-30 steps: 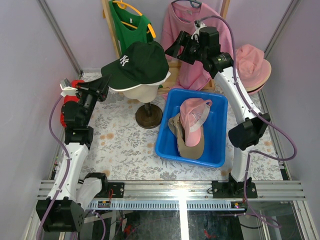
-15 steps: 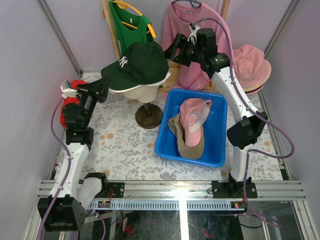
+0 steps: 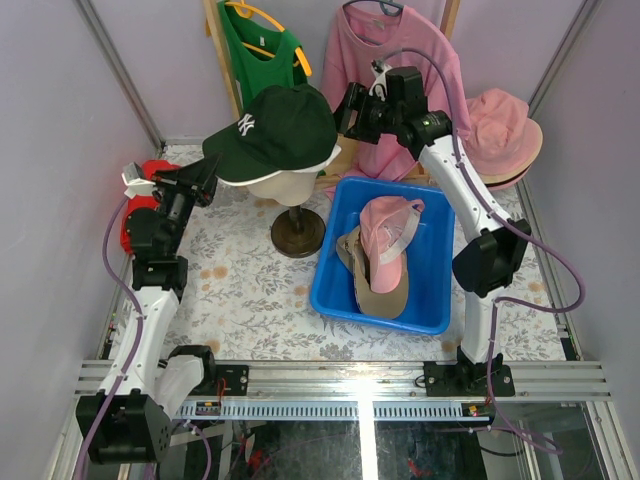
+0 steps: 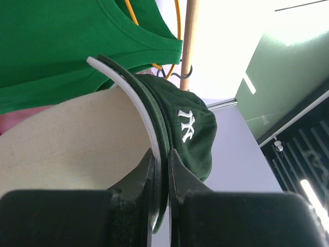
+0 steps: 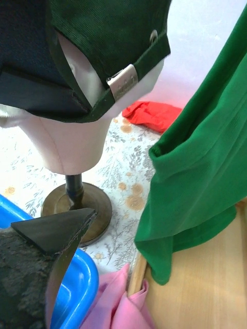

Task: Stack the hats
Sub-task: Adjust the hat on the hat stand.

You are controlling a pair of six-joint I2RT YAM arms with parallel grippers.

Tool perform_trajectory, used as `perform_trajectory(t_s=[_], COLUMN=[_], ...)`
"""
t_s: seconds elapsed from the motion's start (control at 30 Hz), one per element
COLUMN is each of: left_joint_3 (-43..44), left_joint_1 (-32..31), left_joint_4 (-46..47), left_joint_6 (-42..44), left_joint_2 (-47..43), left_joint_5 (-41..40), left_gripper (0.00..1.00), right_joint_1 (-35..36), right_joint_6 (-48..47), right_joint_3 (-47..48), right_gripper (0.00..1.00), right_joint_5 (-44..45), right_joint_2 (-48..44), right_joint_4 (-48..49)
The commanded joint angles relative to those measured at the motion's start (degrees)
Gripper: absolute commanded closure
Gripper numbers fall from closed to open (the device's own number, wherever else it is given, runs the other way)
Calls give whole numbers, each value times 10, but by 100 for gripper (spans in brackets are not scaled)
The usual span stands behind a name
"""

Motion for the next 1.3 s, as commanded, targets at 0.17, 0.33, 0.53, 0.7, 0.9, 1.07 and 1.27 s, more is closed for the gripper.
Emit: perform_trajectory(t_s=[0.17,0.33,0.53,0.7,0.9,1.07,1.27], left_joint_3=[-45,-60,-91,-118,-127,-122,-93], left_joint_1=[10,12,13,13,13,15,18], left_joint_4=[-107,-126,-140,-129,-89,-80,-75], left_joint_6=[35,38,37,32,25,26,26], left_joint_2=[-5,-19,-35,-40,-5,9,22], left_joint_5=[12,4,-1,-13,4,4,15], left_gripper=[100,100,100,100,100,100,96], right_joint_1=[9,9,9,9,9,9,-1], right_joint_6=[-48,-50,-50,-52,-55,-59,-44], right_joint_3=[-35,-33,-17,-11,-5,3,9], right_gripper=[26,26,27,27,27,27,26], right_joint_5=[33,37,36,36,37,44,60], right_joint_2=[18,26,38,45,51,51,27], right_joint_4=[-60,-63,-73,-80,-87,-92,-77])
